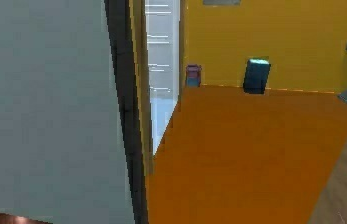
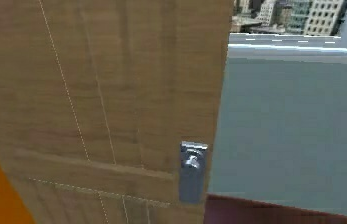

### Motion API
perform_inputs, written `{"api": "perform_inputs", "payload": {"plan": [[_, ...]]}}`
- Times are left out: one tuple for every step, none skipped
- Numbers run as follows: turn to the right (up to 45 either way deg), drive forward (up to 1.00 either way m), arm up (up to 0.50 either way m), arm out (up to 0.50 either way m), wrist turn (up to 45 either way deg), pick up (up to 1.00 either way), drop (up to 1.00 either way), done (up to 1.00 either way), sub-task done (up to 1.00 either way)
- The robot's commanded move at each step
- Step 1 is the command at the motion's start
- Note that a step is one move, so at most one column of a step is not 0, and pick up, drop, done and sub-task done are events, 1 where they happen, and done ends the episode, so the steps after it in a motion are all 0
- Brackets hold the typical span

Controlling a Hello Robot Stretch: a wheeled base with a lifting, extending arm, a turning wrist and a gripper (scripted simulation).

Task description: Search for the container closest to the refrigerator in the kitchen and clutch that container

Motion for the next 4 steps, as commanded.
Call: {"api": "perform_inputs", "payload": {"plan": [[-6.0, 0.00, 0.00, 0.00, 0.0, 0.00, 0.00, 0.00, 0.00], [0.0, 0.45, 0.00, 0.00, 0.0, 0.00, 0.00, 0.00, 0.00], [15.0, 0.00, 0.00, 0.00, 0.0, 0.00, 0.00, 0.00, 0.00], [0.0, 0.85, 0.00, 0.00, 0.0, 0.00, 0.00, 0.00, 0.00]]}}
